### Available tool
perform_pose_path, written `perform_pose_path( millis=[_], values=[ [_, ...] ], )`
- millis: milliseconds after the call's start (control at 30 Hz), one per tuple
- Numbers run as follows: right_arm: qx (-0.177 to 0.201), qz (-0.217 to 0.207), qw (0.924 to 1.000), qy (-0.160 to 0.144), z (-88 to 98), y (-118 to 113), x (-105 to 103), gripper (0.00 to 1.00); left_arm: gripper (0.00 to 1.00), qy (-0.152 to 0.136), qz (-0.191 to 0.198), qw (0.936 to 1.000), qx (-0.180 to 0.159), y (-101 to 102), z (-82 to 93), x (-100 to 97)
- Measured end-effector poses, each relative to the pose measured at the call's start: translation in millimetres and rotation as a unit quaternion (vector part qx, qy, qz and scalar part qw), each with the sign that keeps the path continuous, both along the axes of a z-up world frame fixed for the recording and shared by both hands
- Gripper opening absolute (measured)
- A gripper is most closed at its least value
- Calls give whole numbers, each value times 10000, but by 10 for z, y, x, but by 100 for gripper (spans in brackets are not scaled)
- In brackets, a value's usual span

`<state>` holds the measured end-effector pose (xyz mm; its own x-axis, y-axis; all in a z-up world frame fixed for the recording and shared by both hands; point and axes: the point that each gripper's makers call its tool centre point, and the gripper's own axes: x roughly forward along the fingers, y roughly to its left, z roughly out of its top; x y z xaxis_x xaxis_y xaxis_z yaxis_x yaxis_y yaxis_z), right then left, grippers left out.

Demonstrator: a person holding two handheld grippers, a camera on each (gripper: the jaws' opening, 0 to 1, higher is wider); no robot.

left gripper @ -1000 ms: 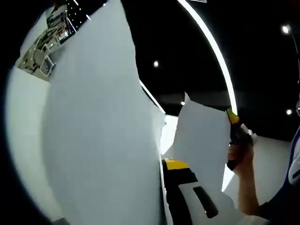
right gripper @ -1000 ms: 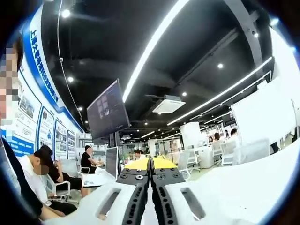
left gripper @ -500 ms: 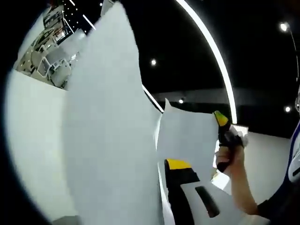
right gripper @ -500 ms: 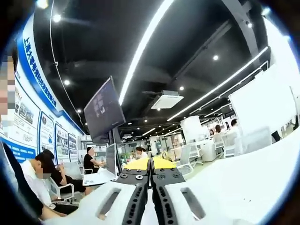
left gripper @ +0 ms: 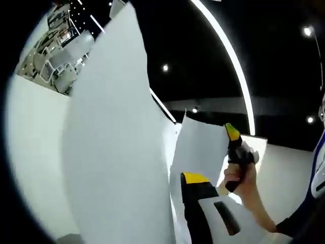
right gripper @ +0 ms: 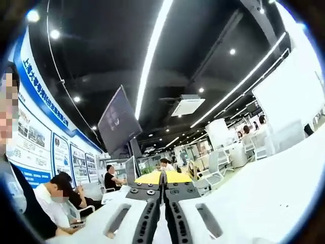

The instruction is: Organize the stack of printing papers by aligning and flattening the scattered papers on the table

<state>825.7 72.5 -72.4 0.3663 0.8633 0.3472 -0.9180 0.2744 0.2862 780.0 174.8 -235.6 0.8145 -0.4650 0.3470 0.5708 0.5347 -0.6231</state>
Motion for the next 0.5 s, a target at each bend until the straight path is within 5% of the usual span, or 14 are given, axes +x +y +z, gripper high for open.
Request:
perform_pose_path(
  millis=[500],
  values=[
    [179,358,9986,354,-115,154,-63,0,20,-16,-22,10000,-8,-27,1,1]
  ],
)
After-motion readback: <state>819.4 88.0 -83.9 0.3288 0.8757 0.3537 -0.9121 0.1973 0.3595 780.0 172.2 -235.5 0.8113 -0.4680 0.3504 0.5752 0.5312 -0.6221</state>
